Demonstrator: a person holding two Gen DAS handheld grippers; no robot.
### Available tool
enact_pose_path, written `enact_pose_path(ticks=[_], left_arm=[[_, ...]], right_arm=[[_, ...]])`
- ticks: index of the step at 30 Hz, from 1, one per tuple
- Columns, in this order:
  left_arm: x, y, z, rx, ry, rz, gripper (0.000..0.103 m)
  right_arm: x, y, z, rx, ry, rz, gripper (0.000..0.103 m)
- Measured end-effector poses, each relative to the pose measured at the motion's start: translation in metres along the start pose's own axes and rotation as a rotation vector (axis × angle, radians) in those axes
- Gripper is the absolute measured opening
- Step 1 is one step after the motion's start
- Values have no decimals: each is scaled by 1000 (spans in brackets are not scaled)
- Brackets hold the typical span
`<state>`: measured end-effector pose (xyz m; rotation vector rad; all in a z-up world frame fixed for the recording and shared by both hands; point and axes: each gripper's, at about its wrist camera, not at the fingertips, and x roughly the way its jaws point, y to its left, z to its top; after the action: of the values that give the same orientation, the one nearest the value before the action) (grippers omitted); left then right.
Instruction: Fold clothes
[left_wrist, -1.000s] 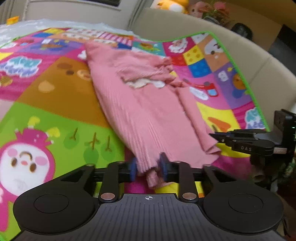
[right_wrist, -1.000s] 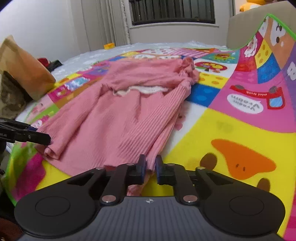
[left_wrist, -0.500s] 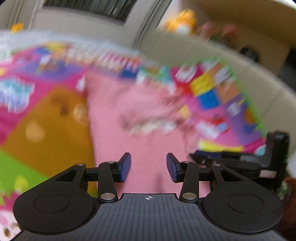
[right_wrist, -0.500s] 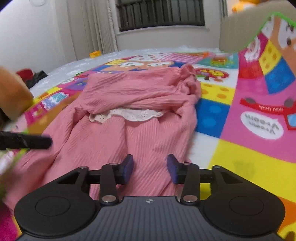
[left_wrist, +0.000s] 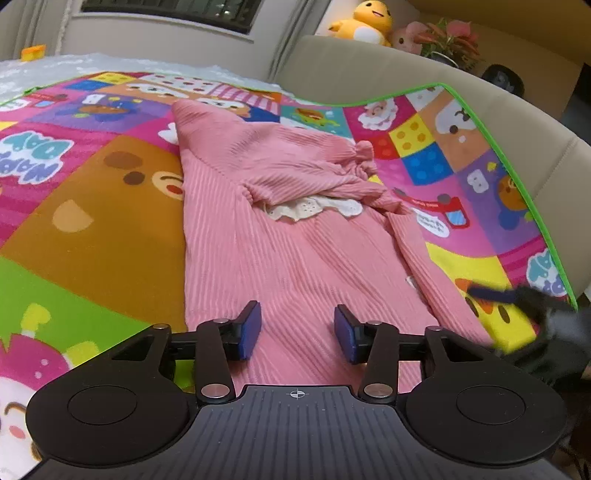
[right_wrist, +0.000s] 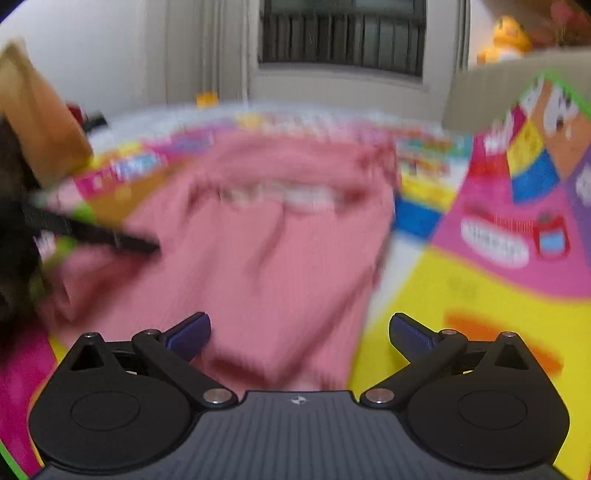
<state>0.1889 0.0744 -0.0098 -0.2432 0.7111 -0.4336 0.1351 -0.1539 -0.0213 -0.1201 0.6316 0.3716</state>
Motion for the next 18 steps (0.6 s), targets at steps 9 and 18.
enact_pose_path(ticks=[9,18], left_arm=[[-17,-13,-18,15,7,-5,51],[-41,-34,-43,93,53,-70,58]], right_arm=[[-1,-6,0,82,90,7,103],[1,-16,4,18,61,-119,103]])
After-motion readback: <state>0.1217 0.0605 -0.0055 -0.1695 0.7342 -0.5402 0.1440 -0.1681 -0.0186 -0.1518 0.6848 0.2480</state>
